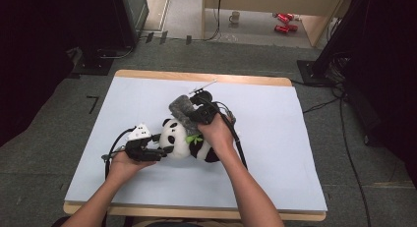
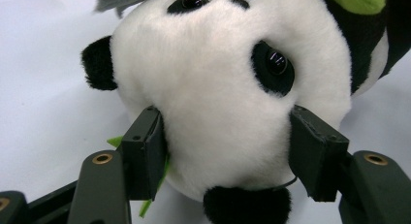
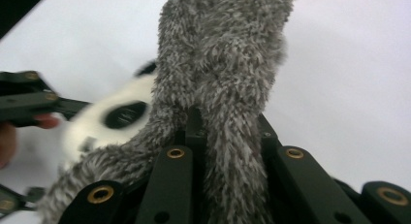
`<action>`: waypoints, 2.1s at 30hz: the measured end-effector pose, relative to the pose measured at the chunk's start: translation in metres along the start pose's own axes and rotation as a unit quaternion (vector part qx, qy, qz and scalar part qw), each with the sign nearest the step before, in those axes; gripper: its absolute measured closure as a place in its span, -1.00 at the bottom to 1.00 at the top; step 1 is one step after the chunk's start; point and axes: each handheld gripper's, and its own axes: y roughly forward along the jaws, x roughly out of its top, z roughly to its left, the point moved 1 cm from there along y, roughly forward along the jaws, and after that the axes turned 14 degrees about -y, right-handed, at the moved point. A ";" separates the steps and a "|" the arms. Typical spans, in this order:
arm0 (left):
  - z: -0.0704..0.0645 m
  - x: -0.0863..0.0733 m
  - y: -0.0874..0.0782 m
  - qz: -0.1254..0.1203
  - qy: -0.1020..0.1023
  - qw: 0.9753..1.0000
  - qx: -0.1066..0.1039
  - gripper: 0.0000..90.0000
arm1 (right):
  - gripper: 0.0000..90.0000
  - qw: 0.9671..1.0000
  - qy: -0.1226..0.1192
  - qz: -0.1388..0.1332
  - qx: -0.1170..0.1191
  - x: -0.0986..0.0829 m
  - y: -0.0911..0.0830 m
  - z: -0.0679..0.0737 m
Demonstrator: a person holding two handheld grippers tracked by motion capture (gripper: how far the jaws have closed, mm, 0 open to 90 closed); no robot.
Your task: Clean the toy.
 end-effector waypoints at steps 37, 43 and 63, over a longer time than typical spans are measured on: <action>0.002 0.002 0.001 -0.004 -0.005 1.000 -0.006 -0.18 | 0.74 0.998 0.001 -0.056 0.024 0.035 -0.034 0.007; 0.002 0.003 0.001 -0.003 -0.008 1.000 -0.006 -0.16 | 0.74 0.998 -0.014 -0.031 0.055 0.040 -0.003 0.031; 0.002 0.003 0.002 0.001 0.000 1.000 -0.001 -0.15 | 0.73 1.000 0.021 -0.009 0.008 0.001 -0.004 -0.004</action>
